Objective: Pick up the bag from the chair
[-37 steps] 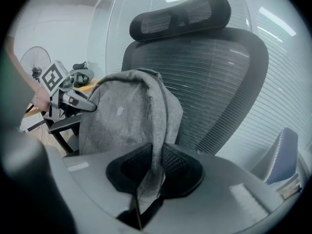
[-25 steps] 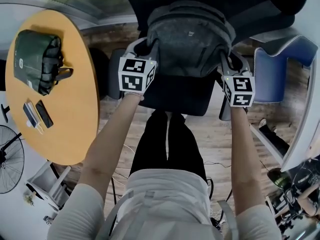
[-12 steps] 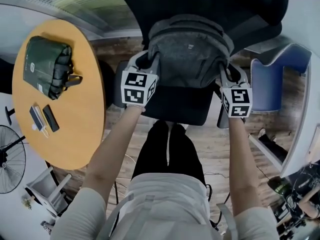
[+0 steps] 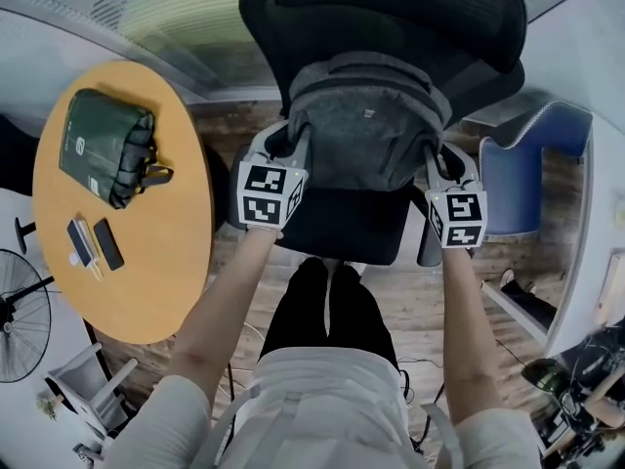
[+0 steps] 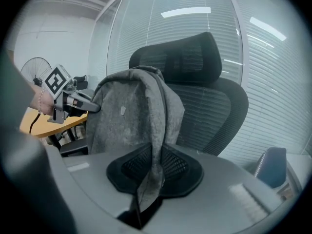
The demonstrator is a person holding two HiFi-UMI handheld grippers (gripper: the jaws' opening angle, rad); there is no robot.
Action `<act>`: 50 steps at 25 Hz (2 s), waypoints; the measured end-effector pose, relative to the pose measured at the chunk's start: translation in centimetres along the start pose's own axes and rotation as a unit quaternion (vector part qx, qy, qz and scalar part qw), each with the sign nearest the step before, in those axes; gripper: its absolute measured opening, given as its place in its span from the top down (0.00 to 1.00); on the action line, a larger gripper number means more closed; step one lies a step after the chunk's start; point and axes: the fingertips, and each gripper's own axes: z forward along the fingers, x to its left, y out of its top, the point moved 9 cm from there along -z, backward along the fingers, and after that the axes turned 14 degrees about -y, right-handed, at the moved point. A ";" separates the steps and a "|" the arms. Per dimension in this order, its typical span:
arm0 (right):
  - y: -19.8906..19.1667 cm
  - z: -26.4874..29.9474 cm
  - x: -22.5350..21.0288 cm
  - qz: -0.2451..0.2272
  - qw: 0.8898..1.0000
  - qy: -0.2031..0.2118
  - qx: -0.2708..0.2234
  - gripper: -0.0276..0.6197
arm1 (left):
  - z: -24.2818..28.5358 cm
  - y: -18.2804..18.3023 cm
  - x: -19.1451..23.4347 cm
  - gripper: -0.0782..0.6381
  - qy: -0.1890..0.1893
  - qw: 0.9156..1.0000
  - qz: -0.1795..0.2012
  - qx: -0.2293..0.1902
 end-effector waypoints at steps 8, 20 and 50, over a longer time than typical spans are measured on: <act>3.0 -2.0 -0.4 0.000 1.000 -0.003 -0.014 0.88 | -2.3 2.9 -0.9 0.81 0.005 1.000 0.011 -0.014; 6.3 -5.5 -0.7 0.002 0.999 -0.005 -0.032 0.88 | -5.9 6.1 -2.7 0.80 0.010 0.999 0.027 -0.029; 12.6 -14.6 -1.0 -0.005 0.998 -0.016 -0.064 0.87 | -14.1 11.5 -7.5 0.80 0.012 0.997 0.040 -0.059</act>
